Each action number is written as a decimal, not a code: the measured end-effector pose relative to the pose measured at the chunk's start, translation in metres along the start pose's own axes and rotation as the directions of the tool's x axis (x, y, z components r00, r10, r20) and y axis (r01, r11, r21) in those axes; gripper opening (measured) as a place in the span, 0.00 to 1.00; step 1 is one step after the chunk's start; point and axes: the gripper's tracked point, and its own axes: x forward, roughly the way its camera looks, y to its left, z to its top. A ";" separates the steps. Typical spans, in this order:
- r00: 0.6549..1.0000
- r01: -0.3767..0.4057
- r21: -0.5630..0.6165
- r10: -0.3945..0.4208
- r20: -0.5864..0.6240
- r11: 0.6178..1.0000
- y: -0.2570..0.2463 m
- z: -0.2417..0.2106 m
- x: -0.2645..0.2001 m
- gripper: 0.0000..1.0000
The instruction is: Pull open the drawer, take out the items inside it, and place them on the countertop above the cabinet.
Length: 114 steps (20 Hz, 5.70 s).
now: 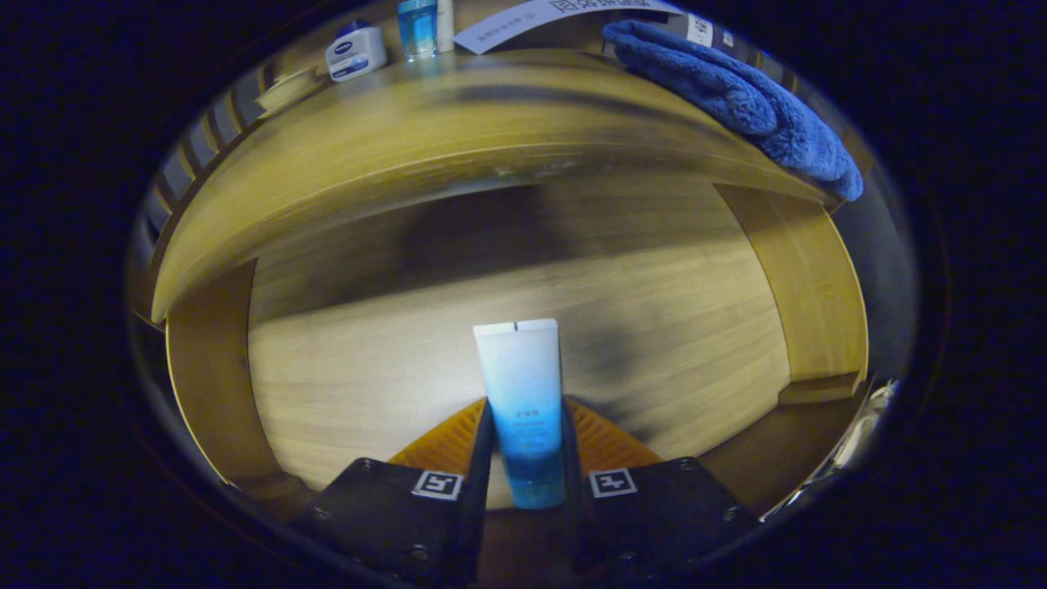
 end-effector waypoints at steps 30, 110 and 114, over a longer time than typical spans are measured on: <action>0.891 -0.011 -0.074 0.043 0.452 0.997 0.019 0.147 -0.109 0.41; 0.574 -0.192 -0.134 0.222 0.788 0.972 0.005 -0.033 -0.085 0.98; 0.568 -0.194 -0.134 0.222 0.792 0.972 0.014 -0.009 -0.076 0.99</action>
